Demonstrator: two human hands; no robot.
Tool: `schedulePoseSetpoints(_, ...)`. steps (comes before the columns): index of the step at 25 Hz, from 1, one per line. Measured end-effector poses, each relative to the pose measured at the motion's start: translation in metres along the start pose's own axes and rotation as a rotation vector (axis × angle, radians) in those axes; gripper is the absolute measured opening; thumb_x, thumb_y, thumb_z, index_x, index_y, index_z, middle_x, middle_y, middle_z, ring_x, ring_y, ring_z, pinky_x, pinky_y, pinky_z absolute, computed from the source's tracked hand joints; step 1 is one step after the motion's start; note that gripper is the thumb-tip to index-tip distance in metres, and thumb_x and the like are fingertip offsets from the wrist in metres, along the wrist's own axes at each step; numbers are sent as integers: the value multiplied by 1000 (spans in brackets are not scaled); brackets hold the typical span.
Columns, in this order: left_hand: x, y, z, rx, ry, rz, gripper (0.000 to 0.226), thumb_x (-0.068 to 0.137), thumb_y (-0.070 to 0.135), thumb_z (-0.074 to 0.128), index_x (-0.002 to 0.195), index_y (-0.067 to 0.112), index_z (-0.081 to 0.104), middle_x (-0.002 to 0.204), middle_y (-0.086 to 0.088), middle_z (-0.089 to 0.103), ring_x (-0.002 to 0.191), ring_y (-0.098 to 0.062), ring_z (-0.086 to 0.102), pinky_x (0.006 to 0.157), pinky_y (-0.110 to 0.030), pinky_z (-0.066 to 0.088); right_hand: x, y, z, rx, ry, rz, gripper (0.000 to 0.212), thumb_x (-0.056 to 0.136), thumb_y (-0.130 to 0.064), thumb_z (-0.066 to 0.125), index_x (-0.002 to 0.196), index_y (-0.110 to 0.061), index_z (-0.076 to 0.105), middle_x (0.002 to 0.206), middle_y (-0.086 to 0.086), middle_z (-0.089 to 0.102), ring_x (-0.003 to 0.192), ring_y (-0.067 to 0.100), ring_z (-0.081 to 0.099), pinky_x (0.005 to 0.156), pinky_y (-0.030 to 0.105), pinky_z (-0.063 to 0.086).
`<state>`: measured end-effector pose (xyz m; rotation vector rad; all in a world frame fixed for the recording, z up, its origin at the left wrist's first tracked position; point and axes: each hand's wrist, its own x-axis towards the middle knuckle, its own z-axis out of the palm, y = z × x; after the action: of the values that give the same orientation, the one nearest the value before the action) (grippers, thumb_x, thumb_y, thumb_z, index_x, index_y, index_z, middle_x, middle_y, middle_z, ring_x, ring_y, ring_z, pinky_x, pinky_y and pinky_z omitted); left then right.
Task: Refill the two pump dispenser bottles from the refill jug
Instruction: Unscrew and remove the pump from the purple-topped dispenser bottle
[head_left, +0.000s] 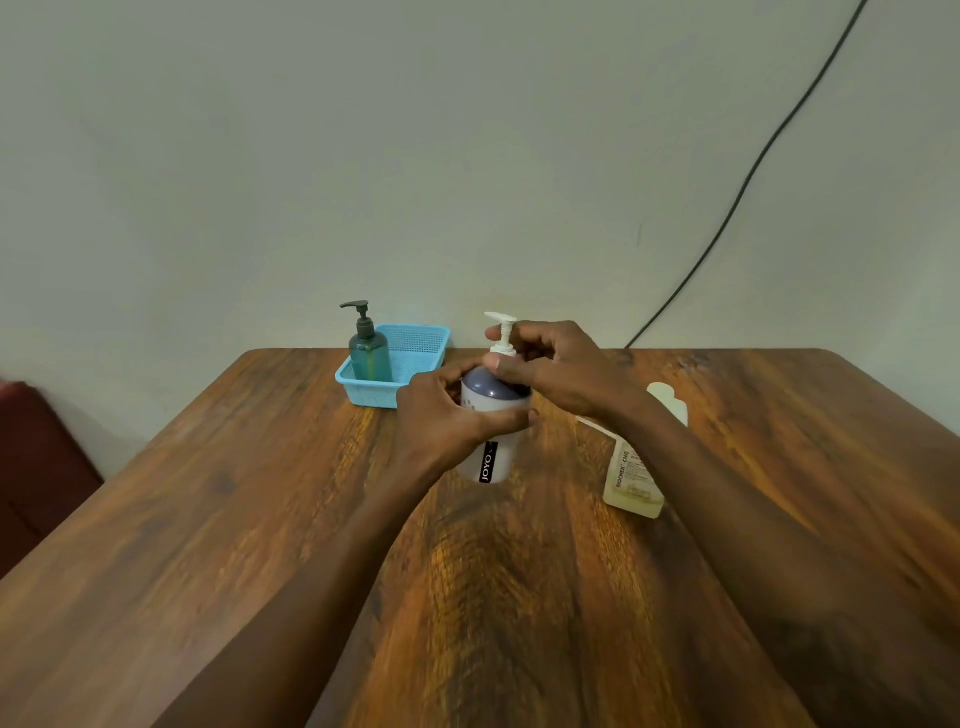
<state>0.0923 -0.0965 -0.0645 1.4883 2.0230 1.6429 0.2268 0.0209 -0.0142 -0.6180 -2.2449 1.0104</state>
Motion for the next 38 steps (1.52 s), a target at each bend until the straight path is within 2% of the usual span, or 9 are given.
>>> schedulePoseSetpoints(4,-9,10,8,32,47,64,57,58,52,94,106,41,66,88,25,69,84,13,65,67,-13,57,-10,-3,5,-182,220,-45,37,77,-55,84,86,-20,75,76,-10,71,67,5,64,60,16,52)
schedulePoseSetpoints(7,-11,10,7,24,37,60,57,59,51,95,109,40,69,89,23,72,84,9,67,66,-14,56,-11,-1,0,36,87,-7,31,89,-30,80,118,-20,75,105,-6,77,93,7,71,82,24,62)
schedulePoseSetpoints(10,-13,6,5,26,30,55,60,60,49,96,112,43,66,88,28,68,84,13,65,64,-9,52,-12,3,-5,225,-91,72,66,92,-18,77,151,-29,50,130,-8,68,117,8,66,99,32,57)
schedulePoseSetpoints(16,-17,9,7,39,33,58,55,61,45,96,98,54,57,81,33,62,81,22,60,62,-2,46,-17,-3,9,-230,249,12,43,77,-55,83,100,-22,72,84,-12,70,76,5,67,71,24,60)
schedulePoseSetpoints(22,-17,9,5,40,42,57,59,61,50,95,108,49,59,85,31,65,83,17,63,66,-6,51,-17,1,0,195,-24,82,65,91,-21,77,148,-35,48,132,3,69,118,14,66,99,41,58)
schedulePoseSetpoints(26,-21,10,8,64,43,67,59,62,46,96,108,45,59,84,34,59,82,24,59,65,-3,48,-20,-4,7,-89,203,56,62,76,-53,86,126,-23,65,104,-5,73,93,8,69,78,24,58)
schedulePoseSetpoints(28,-22,9,9,77,35,68,60,61,47,96,107,46,58,84,35,58,82,26,57,64,-1,46,-21,-6,7,-151,258,21,45,78,-45,87,111,-21,71,95,-7,73,85,8,69,71,23,57)
schedulePoseSetpoints(32,-23,-4,6,116,-26,19,64,62,53,94,117,36,66,93,26,63,83,13,62,64,-3,46,-21,-10,4,156,231,-33,56,86,-14,81,137,-23,59,122,-1,72,103,11,72,89,30,62)
schedulePoseSetpoints(38,-25,-32,-7,164,-50,-70,78,61,51,94,129,28,64,108,16,63,96,-1,60,71,-10,43,-23,-13,-9,181,546,-149,49,80,-26,87,125,-18,69,110,-1,74,95,8,73,79,29,63)
